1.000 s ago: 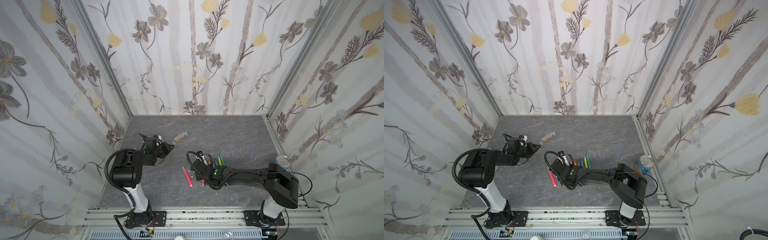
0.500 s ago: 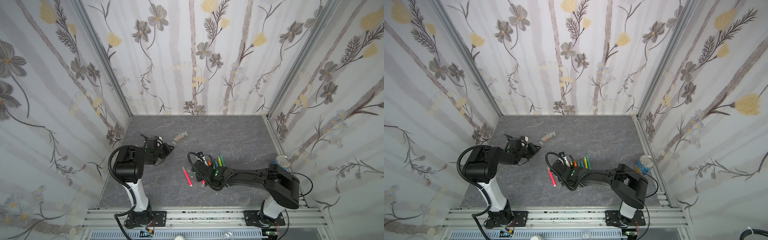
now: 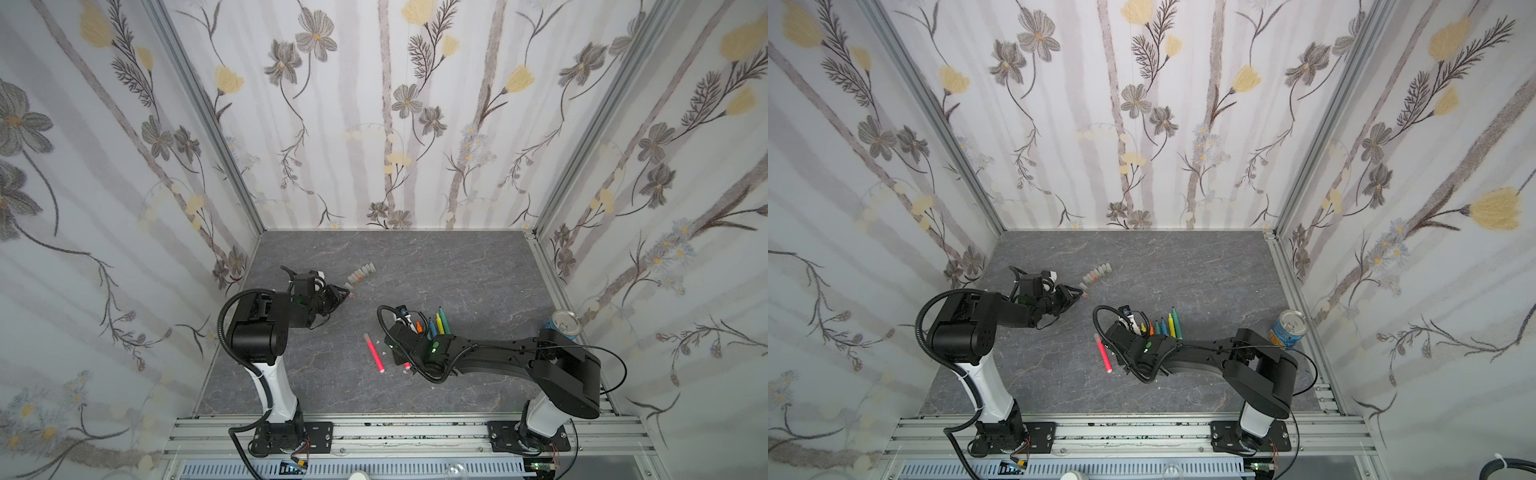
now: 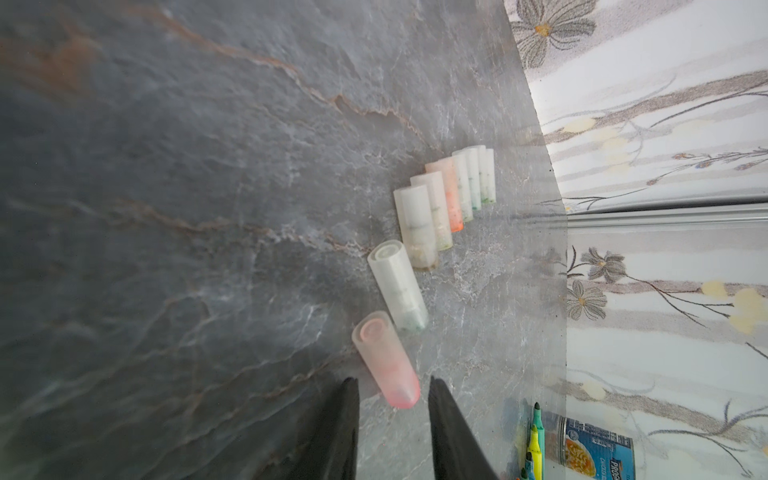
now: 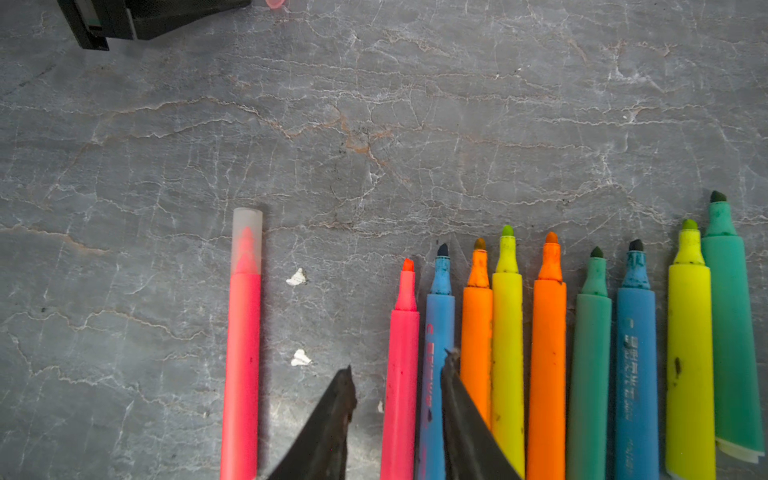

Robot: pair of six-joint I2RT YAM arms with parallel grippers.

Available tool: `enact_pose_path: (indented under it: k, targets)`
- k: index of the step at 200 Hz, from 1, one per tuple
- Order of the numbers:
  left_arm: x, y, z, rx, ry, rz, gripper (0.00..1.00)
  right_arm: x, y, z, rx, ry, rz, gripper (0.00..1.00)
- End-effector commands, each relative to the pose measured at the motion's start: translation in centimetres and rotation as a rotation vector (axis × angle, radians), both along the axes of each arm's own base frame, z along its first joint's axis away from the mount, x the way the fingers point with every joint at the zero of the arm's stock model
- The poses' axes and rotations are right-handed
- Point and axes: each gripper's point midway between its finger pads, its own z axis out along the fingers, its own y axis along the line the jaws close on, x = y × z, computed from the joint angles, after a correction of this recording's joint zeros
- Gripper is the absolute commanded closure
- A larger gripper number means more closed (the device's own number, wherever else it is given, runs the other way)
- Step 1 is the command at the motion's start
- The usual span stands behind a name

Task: Open the pen caps
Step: 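Move the right gripper over the capped pink highlighter and close on it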

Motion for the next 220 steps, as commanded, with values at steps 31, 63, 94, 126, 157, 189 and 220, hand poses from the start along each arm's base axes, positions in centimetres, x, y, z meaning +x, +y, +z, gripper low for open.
enact_pose_path:
  k: [31, 63, 94, 126, 157, 189, 220]
  targets:
    - [-0.1, 0.3, 2.5, -0.014, -0.056, 0.015, 0.67, -0.1, 1.6, 0.7, 0.049, 0.01, 0.02, 0.63]
    - [-0.4, 0.5, 5.1, -0.022, -0.113, 0.017, 0.66, -0.7, 3.6, 0.0, 0.047, 0.049, 0.08, 0.63]
    - [-0.8, 0.6, 7.0, -0.014, -0.151, 0.018, 0.65, -1.3, 5.9, -0.4, 0.053, 0.076, 0.143, 0.63]
    - [-1.1, 0.6, 7.8, -0.013, -0.165, 0.011, 0.63, -1.6, 7.7, -1.0, 0.052, 0.101, 0.184, 0.63]
    - [-1.2, 0.4, 8.0, -0.026, -0.167, 0.004, 0.62, -1.8, 8.5, -2.0, 0.03, 0.126, 0.204, 0.63]
    - [-1.3, 0.3, 8.1, -0.035, -0.167, -0.001, 0.61, -2.0, 8.3, -3.2, 0.007, 0.146, 0.204, 0.63]
    - [-1.3, 0.3, 8.2, -0.037, -0.17, 0.0, 0.61, -2.4, 8.1, -4.4, -0.019, 0.171, 0.211, 0.65]
